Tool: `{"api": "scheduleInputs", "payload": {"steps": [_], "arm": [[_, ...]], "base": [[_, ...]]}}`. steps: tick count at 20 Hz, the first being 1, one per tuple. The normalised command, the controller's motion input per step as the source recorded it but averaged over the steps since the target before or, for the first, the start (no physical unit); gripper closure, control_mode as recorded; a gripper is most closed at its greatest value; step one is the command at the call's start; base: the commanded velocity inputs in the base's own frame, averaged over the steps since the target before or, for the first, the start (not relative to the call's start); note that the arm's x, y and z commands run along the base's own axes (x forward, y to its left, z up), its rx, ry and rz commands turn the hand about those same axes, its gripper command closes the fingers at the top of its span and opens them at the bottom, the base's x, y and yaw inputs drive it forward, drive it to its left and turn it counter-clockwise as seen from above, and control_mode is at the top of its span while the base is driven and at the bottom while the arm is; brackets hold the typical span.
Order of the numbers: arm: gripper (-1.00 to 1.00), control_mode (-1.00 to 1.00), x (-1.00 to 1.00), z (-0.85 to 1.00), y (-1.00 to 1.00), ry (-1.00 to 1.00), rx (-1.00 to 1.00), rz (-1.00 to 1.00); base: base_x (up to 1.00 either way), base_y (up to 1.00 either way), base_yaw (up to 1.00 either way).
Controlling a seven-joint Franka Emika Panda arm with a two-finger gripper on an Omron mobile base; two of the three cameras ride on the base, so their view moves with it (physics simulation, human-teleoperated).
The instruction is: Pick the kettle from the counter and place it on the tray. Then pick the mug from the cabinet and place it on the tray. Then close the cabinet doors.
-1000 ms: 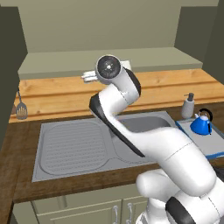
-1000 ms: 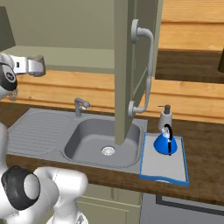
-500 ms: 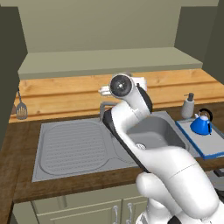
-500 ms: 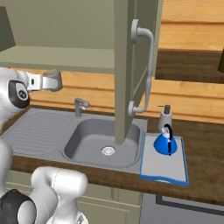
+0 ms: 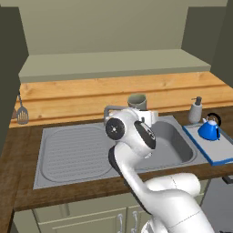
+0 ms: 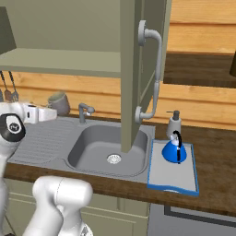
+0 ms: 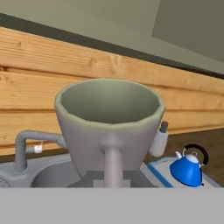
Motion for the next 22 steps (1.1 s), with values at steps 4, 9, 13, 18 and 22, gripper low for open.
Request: {"api": "scheduleInputs", "payload": {"steps": [4, 9, 13, 18, 22], "arm": [[1.0, -1.0, -0.8, -0.13, -0.26, -0.01, 0.0, -0.1], [1.0, -1.0, -0.67, -0.24, -0.31, 0.0, 0.0, -0.07], [1.0, -1.0, -0.73, -0.29, -0.34, -0.05, 0.0, -0.04], [1.0, -1.0, -0.7, -0.24, -0.43, 0.0, 0.0, -0.02], [1.0, -1.0, -0.63, -0.33, -0.59, -0.01, 0.0, 0.0]], "base": [[0.0, 0.0, 0.0], [0.0, 0.0, 0.0], [0.0, 0.0, 0.0], [0.0, 0.0, 0.0], [0.0, 0.0, 0.0]]}}
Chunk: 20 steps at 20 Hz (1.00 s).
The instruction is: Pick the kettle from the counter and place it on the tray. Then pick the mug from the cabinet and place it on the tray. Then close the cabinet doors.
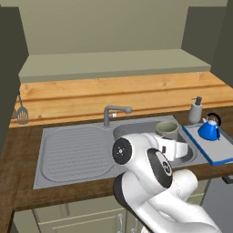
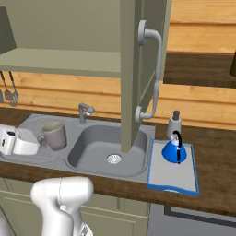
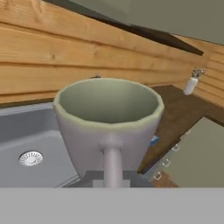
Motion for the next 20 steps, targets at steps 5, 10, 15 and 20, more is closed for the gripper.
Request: {"api": "scheduleInputs", "payload": {"steps": [5, 10, 15, 20], "arm": [[1.0, -1.0, -0.55, -0.28, -0.74, 0.0, 0.03, 0.0], [1.0, -1.0, -0.5, -0.25, -0.76, -0.01, 0.01, 0.0], [1.0, -1.0, -0.5, -0.37, -0.72, -0.12, 0.0, 0.0], [1.0, -1.0, -0.4, -0.28, -0.8, -0.17, 0.0, 0.0]], "base": [[0.0, 0.0, 0.0], [0.0, 0.0, 0.0], [0.0, 0.0, 0.0], [0.0, 0.0, 0.0]]}}
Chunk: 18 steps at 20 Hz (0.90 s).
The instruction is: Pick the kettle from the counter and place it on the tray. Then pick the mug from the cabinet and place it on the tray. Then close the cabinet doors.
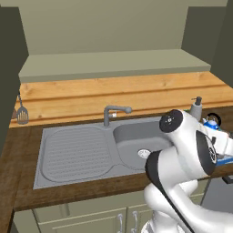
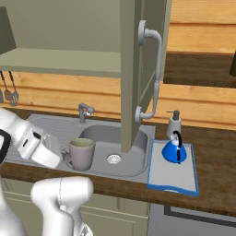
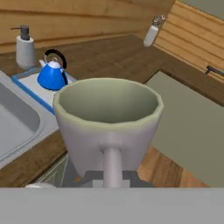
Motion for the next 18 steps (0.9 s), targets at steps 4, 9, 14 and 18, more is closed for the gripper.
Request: {"api": "scheduleInputs", "payload": {"steps": [4, 9, 14, 18], "arm": [[1.0, -1.0, -0.56, -0.27, -0.79, -0.25, 0.0, 0.0], [1.0, -1.0, -0.71, -0.32, -0.73, -0.33, 0.0, 0.04], [1.0, -1.0, -0.61, -0.3, -0.71, -0.25, 0.0, 0.06], [1.0, -1.0, -0.64, -0.38, -0.61, -0.15, 0.0, 0.07]], "base": [[0.0, 0.0, 0.0], [0.0, 0.0, 0.0], [0.0, 0.0, 0.0], [0.0, 0.0, 0.0]]}}
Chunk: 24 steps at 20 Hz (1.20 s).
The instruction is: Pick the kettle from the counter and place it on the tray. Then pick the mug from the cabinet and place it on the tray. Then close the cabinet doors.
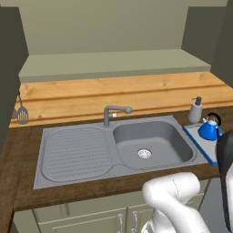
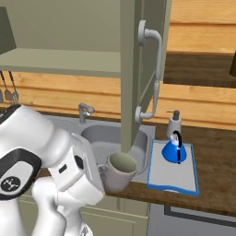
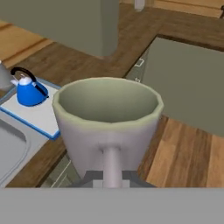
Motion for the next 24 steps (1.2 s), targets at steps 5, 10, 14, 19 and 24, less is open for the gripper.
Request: {"api": "scheduleInputs", "payload": {"steps": [5, 10, 14, 19, 24], "arm": [[1.0, -1.0, -0.6, -0.43, -0.6, -0.05, -0.04, 0.09], [1.0, -1.0, -0.25, -0.26, -0.68, 0.0, -0.07, 0.12], [1.0, -1.0, -0.07, -0.13, -0.71, 0.0, -0.14, 0.21], [1.0, -1.0, -0.07, -0.09, -0.74, 0.0, -0.18, 0.31], [1.0, -1.0, 0.17, 0.0, -0.66, 0.0, -0.08, 0.37]], "base": [[0.0, 0.0, 0.0], [0.0, 0.0, 0.0], [0.0, 0.0, 0.0], [0.0, 0.0, 0.0], [0.0, 0.0, 0.0]]}}
